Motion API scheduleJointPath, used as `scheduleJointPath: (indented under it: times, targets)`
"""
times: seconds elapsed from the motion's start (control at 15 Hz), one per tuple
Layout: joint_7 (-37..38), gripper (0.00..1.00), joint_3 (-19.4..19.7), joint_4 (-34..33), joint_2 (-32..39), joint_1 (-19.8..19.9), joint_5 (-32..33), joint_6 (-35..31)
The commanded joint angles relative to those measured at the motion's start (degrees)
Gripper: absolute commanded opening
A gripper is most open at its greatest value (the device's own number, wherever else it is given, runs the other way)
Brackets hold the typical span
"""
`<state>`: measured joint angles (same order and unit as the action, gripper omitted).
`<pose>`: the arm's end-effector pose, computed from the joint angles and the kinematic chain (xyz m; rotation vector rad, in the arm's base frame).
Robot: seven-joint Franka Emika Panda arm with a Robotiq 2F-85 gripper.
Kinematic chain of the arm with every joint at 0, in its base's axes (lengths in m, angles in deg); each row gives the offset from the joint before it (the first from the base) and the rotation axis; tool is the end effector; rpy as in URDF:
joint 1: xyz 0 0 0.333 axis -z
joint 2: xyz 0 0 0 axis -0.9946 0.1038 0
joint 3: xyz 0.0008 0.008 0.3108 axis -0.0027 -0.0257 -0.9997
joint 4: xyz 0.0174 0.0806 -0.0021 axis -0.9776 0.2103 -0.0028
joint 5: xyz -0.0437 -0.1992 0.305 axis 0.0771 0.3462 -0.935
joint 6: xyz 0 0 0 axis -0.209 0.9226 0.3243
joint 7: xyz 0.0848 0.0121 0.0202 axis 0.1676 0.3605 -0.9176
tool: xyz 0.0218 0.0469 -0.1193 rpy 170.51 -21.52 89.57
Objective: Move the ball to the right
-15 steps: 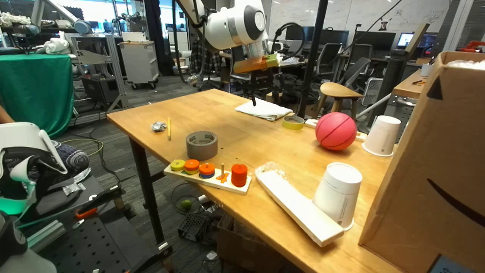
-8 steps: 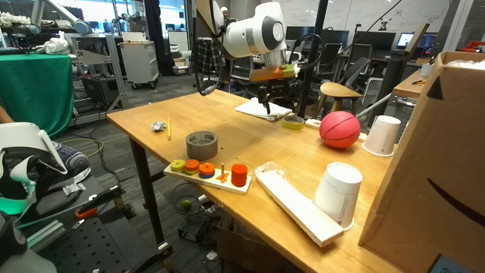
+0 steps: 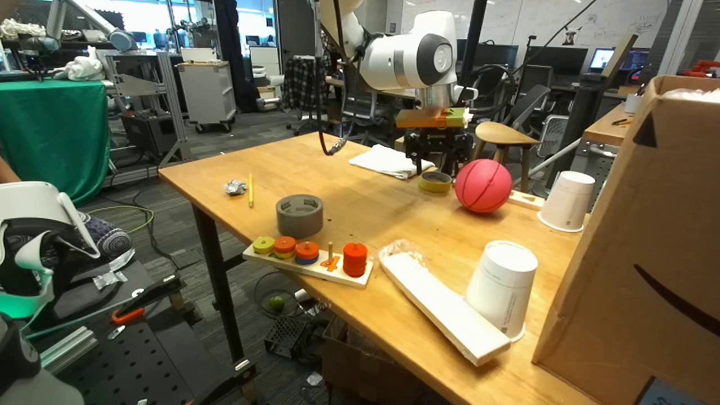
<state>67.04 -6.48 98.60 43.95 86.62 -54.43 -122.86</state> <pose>0.7283 -0.0400 0.2557 2.9321 0.3842 0.1370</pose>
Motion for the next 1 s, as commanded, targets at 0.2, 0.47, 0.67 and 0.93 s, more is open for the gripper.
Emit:
scheduleJointPath:
  times: [0.2,0.47,0.67,0.93]
  targets:
    - [4.6,1.0,8.5,1.8,-6.0,-0.8,5.3,1.7]
    - [10.5,1.0,15.8,8.9,-15.8,-3.3,16.8,2.4]
    - [17.0,1.0,18.6,14.9,-23.9,-6.1,27.5,5.2]
    - [20.6,1.0,12.6,22.2,-33.0,-7.7,35.6,9.1]
